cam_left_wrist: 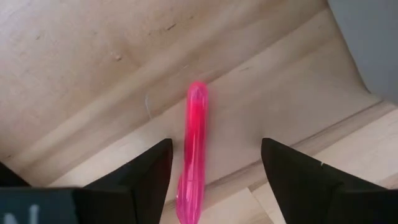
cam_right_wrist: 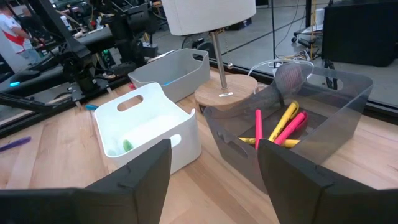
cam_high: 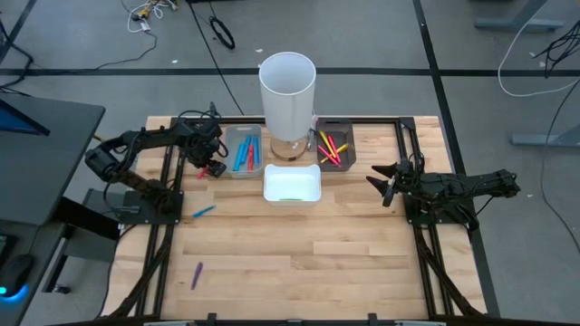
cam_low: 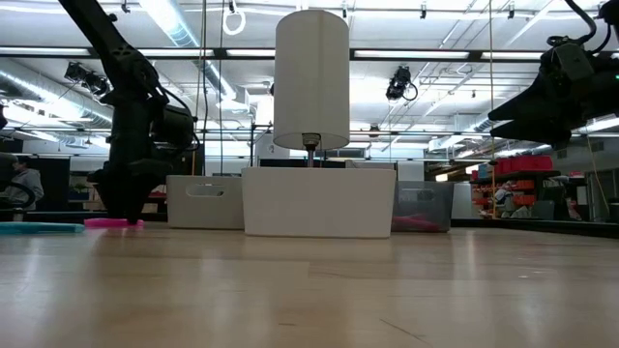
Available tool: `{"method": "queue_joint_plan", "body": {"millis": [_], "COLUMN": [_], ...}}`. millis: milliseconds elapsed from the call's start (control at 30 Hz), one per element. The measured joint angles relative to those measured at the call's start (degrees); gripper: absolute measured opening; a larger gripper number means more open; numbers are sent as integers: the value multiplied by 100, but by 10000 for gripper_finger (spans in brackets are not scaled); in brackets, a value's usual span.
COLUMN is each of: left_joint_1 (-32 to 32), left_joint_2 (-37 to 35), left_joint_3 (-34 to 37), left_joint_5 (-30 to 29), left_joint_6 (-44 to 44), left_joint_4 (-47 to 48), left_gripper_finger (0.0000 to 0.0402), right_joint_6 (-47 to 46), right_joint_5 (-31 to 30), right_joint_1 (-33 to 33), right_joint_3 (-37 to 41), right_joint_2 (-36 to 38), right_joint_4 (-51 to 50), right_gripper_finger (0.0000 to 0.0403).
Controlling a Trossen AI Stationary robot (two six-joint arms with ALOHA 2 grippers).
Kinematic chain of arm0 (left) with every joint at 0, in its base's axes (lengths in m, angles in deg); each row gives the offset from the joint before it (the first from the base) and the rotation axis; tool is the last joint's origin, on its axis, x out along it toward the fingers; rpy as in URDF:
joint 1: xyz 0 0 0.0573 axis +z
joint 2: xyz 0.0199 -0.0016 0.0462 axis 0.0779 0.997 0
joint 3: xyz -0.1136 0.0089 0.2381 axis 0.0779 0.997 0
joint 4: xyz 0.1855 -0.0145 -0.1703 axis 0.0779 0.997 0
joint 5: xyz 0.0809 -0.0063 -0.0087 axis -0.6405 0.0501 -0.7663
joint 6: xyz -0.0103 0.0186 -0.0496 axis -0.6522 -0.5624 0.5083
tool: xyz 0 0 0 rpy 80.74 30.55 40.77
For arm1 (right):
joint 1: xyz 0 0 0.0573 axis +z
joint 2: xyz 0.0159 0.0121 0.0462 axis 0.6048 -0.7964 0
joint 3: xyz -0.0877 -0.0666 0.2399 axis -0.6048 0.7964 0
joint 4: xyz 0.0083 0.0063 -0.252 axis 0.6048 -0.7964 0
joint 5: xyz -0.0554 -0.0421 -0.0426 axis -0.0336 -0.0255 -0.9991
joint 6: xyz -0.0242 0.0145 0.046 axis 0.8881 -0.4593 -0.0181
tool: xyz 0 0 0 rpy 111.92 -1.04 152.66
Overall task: Pick & Place Markers
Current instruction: Put the pink pen into the white bin
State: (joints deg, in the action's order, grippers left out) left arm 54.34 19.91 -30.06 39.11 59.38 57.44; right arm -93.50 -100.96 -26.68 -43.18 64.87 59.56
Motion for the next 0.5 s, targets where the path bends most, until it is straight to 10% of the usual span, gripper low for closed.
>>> {"method": "queue_joint_plan", "body": {"millis": [500], "left_joint_1": [-1], "left_joint_2": [-5], "left_joint_3": [2], "left_joint_5": [-32], "left_joint_6": [27], "left_joint_4": [-8], "left_gripper_finger": [43], "right_joint_6": [0], "right_joint_5": [0], "right_joint_1": [1], "right_joint_3": [0], "right_joint_2": [1], "right_joint_4": [0], "right_gripper_finger": [242]}}
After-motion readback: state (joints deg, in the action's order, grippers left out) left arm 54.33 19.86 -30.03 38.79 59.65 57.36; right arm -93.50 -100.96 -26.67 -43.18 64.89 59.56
